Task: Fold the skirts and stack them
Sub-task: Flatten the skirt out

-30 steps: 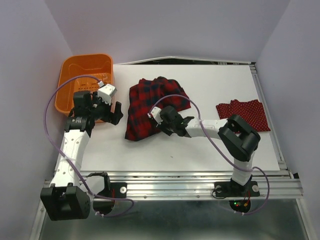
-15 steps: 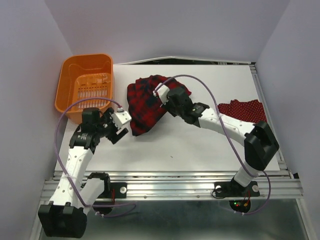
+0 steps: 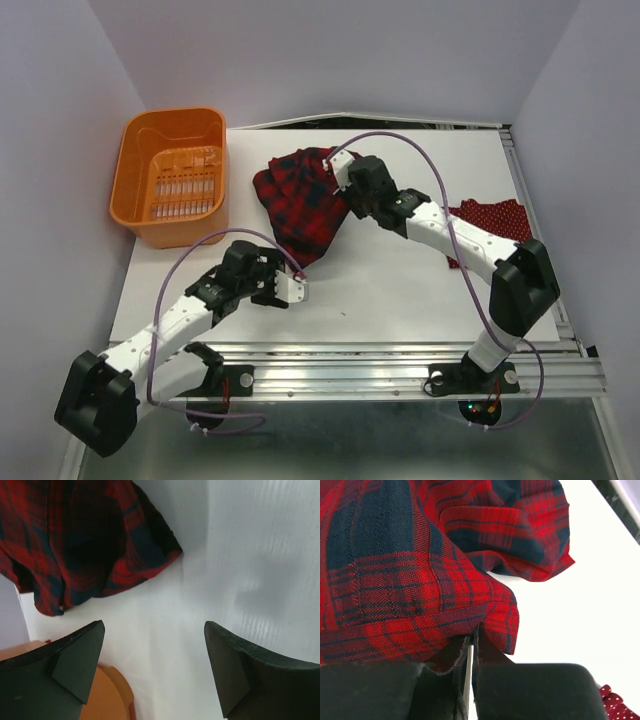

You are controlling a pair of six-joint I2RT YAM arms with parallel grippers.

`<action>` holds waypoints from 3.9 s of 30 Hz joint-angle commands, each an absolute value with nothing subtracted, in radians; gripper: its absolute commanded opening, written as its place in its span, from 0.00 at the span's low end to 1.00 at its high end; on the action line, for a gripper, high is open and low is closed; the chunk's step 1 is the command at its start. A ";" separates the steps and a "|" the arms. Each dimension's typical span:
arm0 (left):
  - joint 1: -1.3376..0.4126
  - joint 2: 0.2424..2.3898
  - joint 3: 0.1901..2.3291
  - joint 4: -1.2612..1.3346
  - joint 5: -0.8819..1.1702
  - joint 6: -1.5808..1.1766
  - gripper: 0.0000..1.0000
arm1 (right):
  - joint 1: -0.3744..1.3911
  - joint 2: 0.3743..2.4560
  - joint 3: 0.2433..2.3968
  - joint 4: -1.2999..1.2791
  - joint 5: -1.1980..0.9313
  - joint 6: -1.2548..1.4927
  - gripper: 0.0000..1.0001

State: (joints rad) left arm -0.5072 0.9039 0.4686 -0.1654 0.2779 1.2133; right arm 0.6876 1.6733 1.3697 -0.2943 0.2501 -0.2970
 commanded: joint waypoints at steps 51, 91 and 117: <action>-0.332 1.186 1.075 -0.245 0.561 0.354 0.00 | 0.410 1.828 1.732 -1.204 -0.307 -0.802 0.10; -0.377 1.581 1.554 -0.379 0.402 0.418 0.77 | 0.299 1.730 1.508 -0.916 -0.489 -0.069 0.65; -0.699 1.634 1.517 -0.520 -0.139 0.077 0.98 | 0.187 1.819 1.480 -0.755 -0.566 -0.572 0.69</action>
State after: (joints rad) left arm -0.6933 1.6474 1.5280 -0.5468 0.0269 0.1421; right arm 0.1844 1.8008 1.4376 -0.7948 -0.4911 -0.4465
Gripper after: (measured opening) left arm 0.985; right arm 0.697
